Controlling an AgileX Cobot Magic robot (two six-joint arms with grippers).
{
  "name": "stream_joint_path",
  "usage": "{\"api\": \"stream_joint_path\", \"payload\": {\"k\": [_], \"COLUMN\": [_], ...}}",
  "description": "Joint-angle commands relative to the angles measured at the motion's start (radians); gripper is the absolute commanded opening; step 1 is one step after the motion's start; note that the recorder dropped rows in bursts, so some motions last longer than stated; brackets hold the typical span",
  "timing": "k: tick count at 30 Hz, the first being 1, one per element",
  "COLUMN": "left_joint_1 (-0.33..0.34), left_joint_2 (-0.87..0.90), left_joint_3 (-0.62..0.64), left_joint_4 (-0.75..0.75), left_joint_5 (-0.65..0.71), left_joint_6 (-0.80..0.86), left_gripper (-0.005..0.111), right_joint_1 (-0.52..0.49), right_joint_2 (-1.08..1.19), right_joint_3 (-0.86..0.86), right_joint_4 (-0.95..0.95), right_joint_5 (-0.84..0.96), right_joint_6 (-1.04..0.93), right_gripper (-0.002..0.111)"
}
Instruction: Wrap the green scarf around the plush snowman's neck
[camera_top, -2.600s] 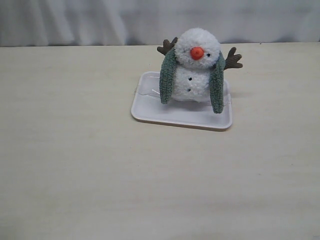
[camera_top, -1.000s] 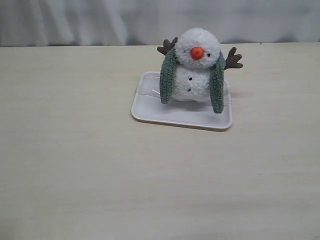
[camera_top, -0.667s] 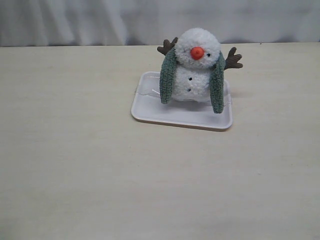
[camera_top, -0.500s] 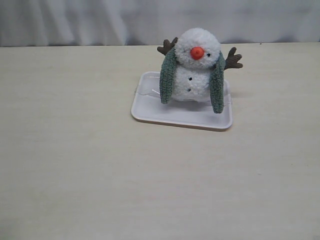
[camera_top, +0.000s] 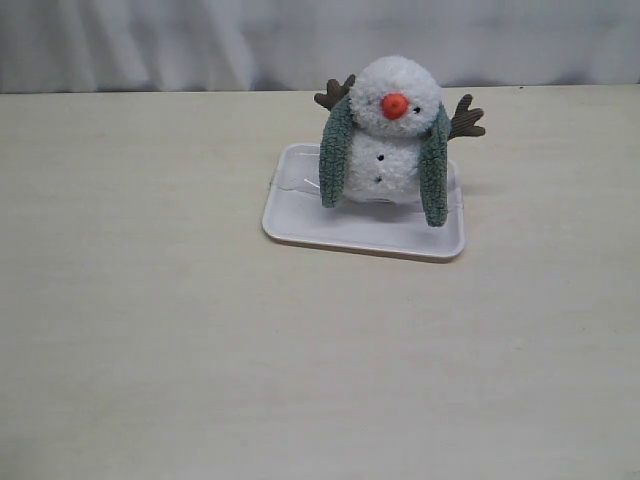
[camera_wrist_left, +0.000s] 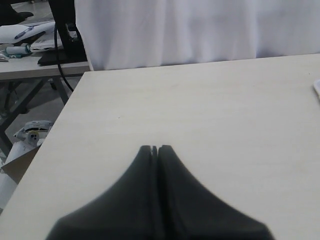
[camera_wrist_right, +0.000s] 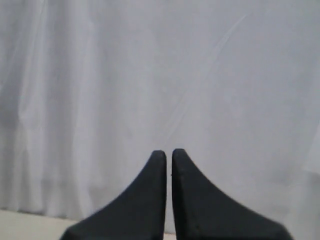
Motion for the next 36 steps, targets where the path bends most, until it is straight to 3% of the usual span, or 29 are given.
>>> {"api": "stream_joint_path", "payload": {"k": [1, 12, 32, 36], "left_joint_1": [0.002, 0.002, 0.002, 0.002], "left_joint_2": [-0.001, -0.001, -0.001, -0.001], "left_joint_3": [0.002, 0.002, 0.002, 0.002], "left_joint_4": [-0.003, -0.003, 0.001, 0.001], "left_joint_5": [-0.005, -0.005, -0.006, -0.006], "left_joint_6": [0.0, 0.0, 0.0, 0.0], "left_gripper": [0.0, 0.0, 0.0, 0.0], "right_joint_1": [-0.083, -0.194, -0.136, -0.136], "right_joint_2": [-0.074, -0.09, -0.09, -0.09], "right_joint_3": [0.029, 0.103, 0.546, 0.546], "right_joint_4": [-0.016, -0.032, -0.08, -0.078], "right_joint_5": [-0.102, -0.234, -0.312, -0.191], "right_joint_6": [0.001, 0.001, 0.002, 0.002], "right_gripper": [0.004, 0.004, 0.004, 0.004]}}
